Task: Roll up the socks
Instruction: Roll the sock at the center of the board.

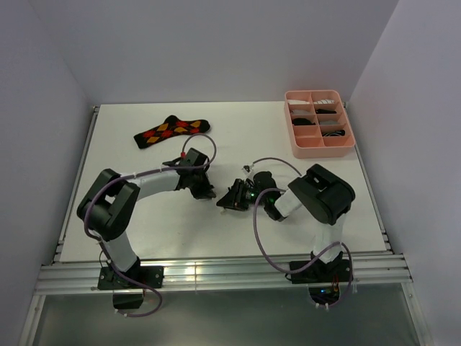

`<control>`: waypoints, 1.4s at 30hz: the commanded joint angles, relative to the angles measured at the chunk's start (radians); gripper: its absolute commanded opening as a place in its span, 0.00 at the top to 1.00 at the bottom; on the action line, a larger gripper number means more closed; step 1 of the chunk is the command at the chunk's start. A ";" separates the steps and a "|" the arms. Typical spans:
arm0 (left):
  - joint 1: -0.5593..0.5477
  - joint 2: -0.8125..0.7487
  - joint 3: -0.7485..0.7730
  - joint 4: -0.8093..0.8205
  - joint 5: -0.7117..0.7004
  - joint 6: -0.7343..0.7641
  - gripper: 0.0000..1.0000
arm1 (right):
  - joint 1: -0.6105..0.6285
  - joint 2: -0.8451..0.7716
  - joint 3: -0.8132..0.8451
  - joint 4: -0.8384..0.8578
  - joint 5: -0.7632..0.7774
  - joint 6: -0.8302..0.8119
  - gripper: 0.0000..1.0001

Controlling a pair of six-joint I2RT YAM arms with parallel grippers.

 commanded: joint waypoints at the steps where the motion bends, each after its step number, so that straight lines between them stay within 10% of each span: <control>1: -0.026 0.043 0.105 -0.214 -0.122 0.081 1.00 | 0.023 -0.109 0.034 -0.298 0.151 -0.201 0.64; 18: -0.059 0.138 0.331 -0.474 -0.234 0.111 1.00 | 0.450 -0.293 0.324 -0.811 1.028 -0.654 0.52; 34: -0.061 0.147 0.336 -0.477 -0.219 0.101 1.00 | 0.586 -0.057 0.476 -0.928 1.228 -0.657 0.54; 42: -0.061 0.135 0.318 -0.461 -0.211 0.093 1.00 | 0.583 -0.009 0.450 -0.936 1.232 -0.617 0.73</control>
